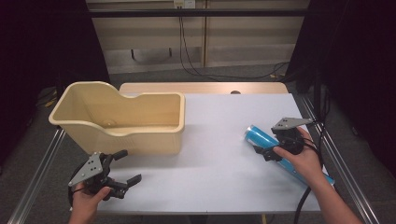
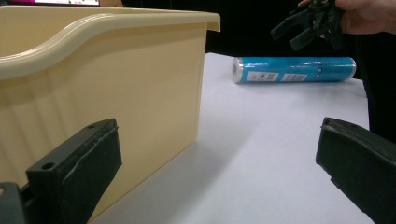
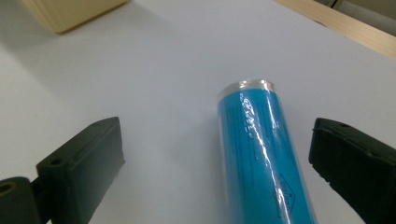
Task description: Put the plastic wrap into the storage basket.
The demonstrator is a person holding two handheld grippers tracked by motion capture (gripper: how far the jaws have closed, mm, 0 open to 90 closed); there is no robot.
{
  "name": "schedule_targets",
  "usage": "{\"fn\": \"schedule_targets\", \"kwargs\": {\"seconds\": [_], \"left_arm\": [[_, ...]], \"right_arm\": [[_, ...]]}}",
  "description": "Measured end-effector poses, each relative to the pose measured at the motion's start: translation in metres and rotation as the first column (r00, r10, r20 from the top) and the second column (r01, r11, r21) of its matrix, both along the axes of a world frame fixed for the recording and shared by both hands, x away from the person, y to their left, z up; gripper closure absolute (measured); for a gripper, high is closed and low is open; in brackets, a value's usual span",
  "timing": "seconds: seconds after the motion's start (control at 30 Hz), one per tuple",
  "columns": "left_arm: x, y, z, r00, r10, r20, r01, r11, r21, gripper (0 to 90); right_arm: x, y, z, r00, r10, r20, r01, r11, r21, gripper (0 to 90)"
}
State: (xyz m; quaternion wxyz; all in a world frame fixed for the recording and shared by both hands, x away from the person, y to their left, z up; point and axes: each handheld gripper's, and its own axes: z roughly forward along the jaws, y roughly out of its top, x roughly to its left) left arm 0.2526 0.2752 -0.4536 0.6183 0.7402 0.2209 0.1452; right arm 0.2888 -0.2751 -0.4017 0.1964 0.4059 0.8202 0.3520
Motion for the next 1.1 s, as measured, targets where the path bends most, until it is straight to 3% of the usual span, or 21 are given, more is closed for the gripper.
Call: {"fn": "schedule_targets", "kwargs": {"seconds": [0.27, 0.47, 0.73, 0.93, 1.1], "left_arm": [[0.000, -0.001, 0.000, 1.0000, -0.008, -0.001, 0.008, 0.9999, 0.007, 0.0], [0.000, -0.001, 0.000, 1.0000, -0.004, -0.003, 0.004, 1.0000, 0.006, 0.0], [0.000, -0.001, 0.000, 1.0000, -0.008, -0.002, 0.008, 0.9999, 0.007, 0.0], [0.000, -0.001, 0.000, 1.0000, -0.008, -0.002, 0.008, 0.9999, 0.009, 0.0], [0.000, -0.001, -0.001, 1.0000, -0.010, -0.002, 0.010, 0.9999, 0.013, 0.0]], "right_arm": [[0.010, -0.006, 0.006, 0.9970, -0.014, -0.076, 0.008, 0.998, -0.067, 3.5], [0.019, -0.009, 0.007, 0.9910, -0.039, -0.128, 0.019, 0.988, -0.155, 3.7], [0.028, -0.009, 0.009, 0.9723, -0.038, -0.231, -0.022, 0.967, -0.254, 6.5], [0.034, -0.013, 0.006, 0.9616, -0.037, -0.272, -0.042, 0.959, -0.280, 6.5], [0.036, -0.016, 0.003, 0.9477, -0.015, -0.319, -0.091, 0.944, -0.316, 7.3]]}}
